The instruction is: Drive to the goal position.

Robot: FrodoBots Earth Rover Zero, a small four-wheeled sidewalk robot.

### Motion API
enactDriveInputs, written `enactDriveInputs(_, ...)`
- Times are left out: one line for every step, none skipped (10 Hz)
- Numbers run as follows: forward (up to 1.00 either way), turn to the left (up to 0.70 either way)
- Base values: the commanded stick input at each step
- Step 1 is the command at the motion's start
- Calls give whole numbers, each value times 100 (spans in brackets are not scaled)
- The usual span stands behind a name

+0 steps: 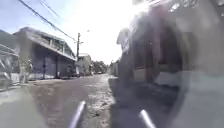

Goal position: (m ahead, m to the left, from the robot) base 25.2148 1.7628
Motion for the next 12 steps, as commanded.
enactDriveInputs(85, 0)
enactDriveInputs(85, 0)
enactDriveInputs(85, 0)
enactDriveInputs(85, 0)
enactDriveInputs(85, 0)
enactDriveInputs(85, 0)
enactDriveInputs(85, 0)
enactDriveInputs(85, 0)
enactDriveInputs(85, 0)
enactDriveInputs(85, 0)
enactDriveInputs(85, 0)
enactDriveInputs(85, 0)
